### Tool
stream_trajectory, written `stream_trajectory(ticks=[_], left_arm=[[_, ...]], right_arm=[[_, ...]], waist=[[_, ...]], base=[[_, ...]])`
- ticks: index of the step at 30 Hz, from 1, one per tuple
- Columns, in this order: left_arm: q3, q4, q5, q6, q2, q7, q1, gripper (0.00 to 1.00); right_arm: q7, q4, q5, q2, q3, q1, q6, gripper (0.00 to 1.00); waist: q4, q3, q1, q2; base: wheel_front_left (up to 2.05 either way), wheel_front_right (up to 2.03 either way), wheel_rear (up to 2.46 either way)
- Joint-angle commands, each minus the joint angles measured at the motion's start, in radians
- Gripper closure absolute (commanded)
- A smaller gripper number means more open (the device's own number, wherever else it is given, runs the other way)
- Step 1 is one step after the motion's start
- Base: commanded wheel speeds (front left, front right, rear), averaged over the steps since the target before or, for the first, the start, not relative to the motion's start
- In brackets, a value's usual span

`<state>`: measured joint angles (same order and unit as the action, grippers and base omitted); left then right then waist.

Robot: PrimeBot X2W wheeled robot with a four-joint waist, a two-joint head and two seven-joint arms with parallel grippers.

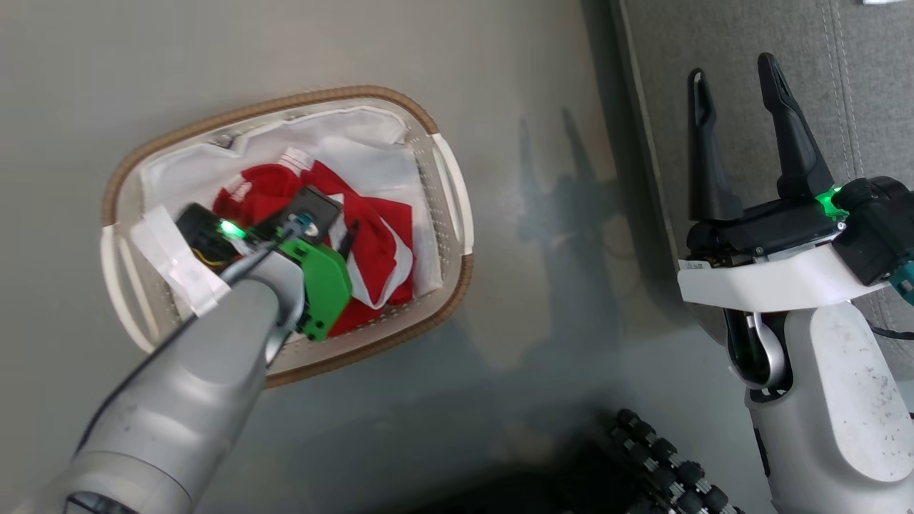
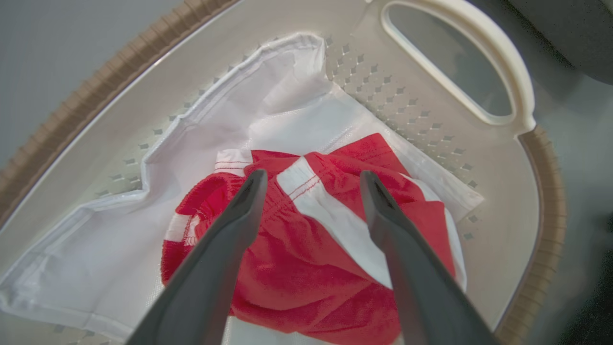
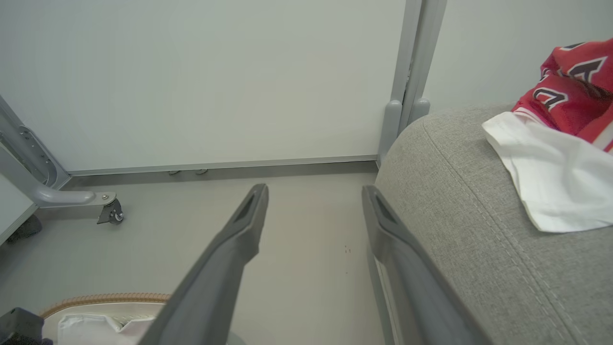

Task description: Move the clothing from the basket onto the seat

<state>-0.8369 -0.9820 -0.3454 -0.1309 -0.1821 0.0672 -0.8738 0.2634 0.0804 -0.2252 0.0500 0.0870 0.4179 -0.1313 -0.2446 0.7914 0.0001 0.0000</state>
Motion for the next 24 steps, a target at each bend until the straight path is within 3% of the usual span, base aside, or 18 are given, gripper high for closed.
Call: stream_trajectory(ticks=[1,14,15,16,18,19,24], left_arm=[[-0.001,-0.017,-0.008,0.001,-0.018,-0.009,-0.035,0.00],[-0.140,-0.074,-0.093,0.001,-0.069,-0.172,-0.117,0.00],[-0.158,-0.067,-0.105,0.001,-0.076,-0.185,-0.118,0.15],[-0.171,-0.062,-0.116,0.001,-0.081,-0.196,-0.118,0.45],[-0.203,-0.048,-0.133,0.001,-0.090,-0.221,-0.116,0.92],[-0.220,-0.039,-0.143,0.001,-0.095,-0.235,-0.115,1.00],[-0.276,-0.003,-0.193,0.001,-0.117,-0.260,-0.123,1.00]], right_arm=[[0.002,0.007,-0.011,0.001,0.005,0.010,0.001,0.00],[0.002,0.007,-0.038,0.001,0.016,0.019,0.001,0.00],[0.002,0.005,-0.040,0.001,0.015,0.019,0.001,0.00],[0.002,0.004,-0.041,0.001,0.015,0.019,0.001,0.00],[0.002,0.002,-0.044,0.001,0.015,0.022,0.001,0.00],[0.002,0.002,-0.046,0.001,0.016,0.023,0.001,0.00],[0.002,-0.003,-0.046,0.001,0.015,0.024,0.001,0.00]], waist=[[-0.066,0.068,-0.0001,0.0000],[-0.087,0.100,-0.0001,0.0000],[-0.086,0.099,-0.0001,0.0000],[-0.085,0.098,-0.0001,0.0000],[-0.082,0.095,-0.0001,0.0000],[-0.080,0.094,-0.0001,0.0000],[-0.072,0.090,-0.0001,0.0000]], base=[[0.00,0.00,0.00],[0.00,0.00,0.00],[0.00,0.00,0.00],[0.00,0.00,0.00],[0.00,0.00,0.00],[0.00,0.00,0.00],[0.00,0.00,0.00]])
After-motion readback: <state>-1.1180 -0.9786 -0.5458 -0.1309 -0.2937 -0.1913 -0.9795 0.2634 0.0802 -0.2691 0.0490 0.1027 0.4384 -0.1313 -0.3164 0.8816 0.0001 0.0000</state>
